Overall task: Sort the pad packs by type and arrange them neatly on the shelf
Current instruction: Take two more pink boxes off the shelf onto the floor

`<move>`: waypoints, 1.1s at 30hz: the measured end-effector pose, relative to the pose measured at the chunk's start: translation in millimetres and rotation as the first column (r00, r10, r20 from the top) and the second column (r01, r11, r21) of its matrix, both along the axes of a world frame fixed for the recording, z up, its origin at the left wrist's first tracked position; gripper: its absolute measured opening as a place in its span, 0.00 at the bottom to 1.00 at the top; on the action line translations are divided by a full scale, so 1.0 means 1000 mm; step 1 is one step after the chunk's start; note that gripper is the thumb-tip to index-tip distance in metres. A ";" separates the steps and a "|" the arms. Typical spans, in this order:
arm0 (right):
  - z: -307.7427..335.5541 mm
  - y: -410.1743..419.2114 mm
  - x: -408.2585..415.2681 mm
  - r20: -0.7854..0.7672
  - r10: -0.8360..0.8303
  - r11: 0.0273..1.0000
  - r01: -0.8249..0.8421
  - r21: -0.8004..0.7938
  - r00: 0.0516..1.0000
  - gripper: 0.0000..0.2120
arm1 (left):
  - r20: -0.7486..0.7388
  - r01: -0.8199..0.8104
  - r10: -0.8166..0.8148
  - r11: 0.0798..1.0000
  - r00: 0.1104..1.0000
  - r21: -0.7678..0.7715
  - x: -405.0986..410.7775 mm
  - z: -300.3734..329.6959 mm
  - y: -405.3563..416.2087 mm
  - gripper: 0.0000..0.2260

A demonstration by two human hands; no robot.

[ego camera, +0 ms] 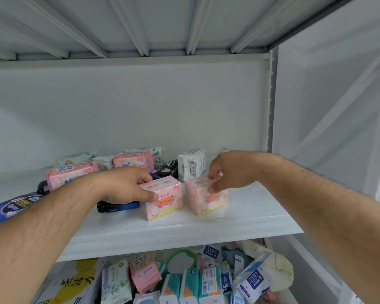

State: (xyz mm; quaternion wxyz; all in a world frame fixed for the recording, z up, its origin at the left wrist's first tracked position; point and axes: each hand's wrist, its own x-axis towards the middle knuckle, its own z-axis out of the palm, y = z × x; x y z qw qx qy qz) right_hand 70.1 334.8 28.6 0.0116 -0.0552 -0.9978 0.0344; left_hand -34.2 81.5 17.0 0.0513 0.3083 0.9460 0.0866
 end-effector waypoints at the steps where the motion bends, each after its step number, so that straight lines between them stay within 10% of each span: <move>1: 0.000 0.000 -0.002 -0.010 -0.008 1.000 0.008 0.005 1.000 0.21 | 0.004 -0.001 0.001 1.000 1.000 -0.003 0.001 0.001 0.000 0.19; 19: -0.005 0.001 0.032 0.025 0.048 0.989 -0.044 -0.141 0.999 0.31 | 0.029 -0.064 0.059 0.965 0.998 0.255 0.027 -0.011 -0.035 0.19; 33: -0.088 -0.168 0.221 -0.029 -0.019 0.968 0.012 -0.250 0.999 0.27 | -0.103 0.263 -0.243 0.905 0.965 0.335 0.129 -0.033 -0.144 0.25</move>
